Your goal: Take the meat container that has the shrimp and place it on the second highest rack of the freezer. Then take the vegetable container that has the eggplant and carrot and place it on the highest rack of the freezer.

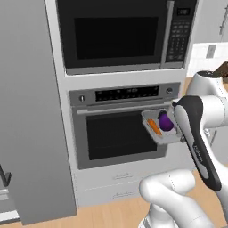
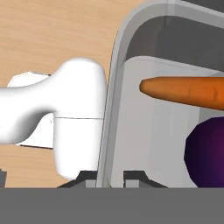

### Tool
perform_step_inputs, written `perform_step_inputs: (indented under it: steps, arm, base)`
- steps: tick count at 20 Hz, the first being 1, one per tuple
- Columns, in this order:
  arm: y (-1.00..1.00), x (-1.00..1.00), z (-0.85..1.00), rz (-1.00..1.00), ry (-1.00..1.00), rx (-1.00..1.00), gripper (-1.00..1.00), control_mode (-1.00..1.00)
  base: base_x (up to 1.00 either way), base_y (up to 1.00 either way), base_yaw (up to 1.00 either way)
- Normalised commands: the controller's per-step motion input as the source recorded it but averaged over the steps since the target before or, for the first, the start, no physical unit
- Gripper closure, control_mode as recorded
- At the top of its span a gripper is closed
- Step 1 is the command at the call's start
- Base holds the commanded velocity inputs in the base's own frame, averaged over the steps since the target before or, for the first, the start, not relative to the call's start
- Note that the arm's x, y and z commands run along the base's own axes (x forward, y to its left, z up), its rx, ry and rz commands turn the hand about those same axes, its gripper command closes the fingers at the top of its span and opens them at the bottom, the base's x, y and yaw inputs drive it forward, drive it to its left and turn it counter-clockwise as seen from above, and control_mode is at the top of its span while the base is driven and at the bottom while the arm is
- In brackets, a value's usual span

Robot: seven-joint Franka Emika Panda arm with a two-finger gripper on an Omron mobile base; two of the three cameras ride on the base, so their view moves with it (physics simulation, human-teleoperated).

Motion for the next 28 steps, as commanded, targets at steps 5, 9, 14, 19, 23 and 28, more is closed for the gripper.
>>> perform_step_inputs:
  steps: [5, 9, 14, 19, 23, 28]
  arm:
    - [0.0, 0.0, 0.0, 0.0, 0.0, 0.0, 1.0, 1.0]
    - [0.0, 0.0, 0.0, 0.0, 0.0, 0.0, 1.0, 1.0]
    - [0.0, 0.0, 0.0, 0.0, 0.0, 0.0, 1.0, 1.0]
    - [0.0, 0.0, 0.0, 0.0, 0.0, 0.0, 1.0, 1.0]
    - [0.0, 0.0, 0.0, 0.0, 0.0, 0.0, 1.0, 1.0]
    - [0.0, 0.0, 0.0, 0.0, 0.0, 0.0, 1.0, 1.0]
  base:
    - [-0.04, 1.0, 0.09]
    - [-0.01, 1.0, 0.09]
    - [0.0, 1.0, 0.08]
    - [0.0, 1.0, 0.09]
    - [0.0, 0.73, 0.17]
    - [0.04, 0.54, 0.25]
